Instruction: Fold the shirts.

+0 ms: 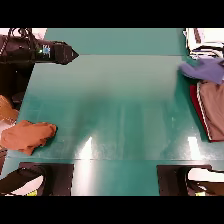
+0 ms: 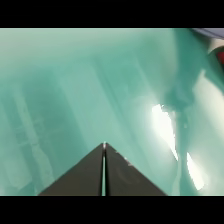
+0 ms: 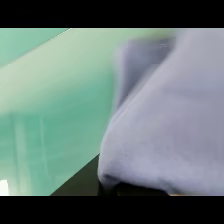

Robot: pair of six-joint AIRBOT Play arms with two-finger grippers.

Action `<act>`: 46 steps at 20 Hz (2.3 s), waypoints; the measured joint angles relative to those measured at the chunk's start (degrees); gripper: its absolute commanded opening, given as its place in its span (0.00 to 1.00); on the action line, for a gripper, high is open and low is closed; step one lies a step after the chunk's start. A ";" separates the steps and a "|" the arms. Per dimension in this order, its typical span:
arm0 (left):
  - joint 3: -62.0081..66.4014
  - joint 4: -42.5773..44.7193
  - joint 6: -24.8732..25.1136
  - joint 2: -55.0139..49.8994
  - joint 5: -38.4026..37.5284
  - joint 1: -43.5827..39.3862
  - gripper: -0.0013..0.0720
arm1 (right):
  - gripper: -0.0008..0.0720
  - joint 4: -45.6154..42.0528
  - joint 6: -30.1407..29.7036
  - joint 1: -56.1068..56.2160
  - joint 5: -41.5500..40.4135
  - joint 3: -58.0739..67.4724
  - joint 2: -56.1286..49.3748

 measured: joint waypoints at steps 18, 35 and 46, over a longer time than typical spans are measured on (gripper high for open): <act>0.00 -0.31 -0.59 0.00 1.01 -0.33 0.05 | 0.03 3.96 -3.23 -14.01 0.63 -1.57 15.32; 0.00 -0.31 3.45 0.00 0.74 -0.33 0.05 | 0.88 -22.71 -0.70 -27.02 15.54 -31.56 31.65; 0.00 -0.31 3.67 0.00 0.57 -0.33 0.05 | 0.61 -4.20 0.85 -4.31 12.87 -18.99 32.06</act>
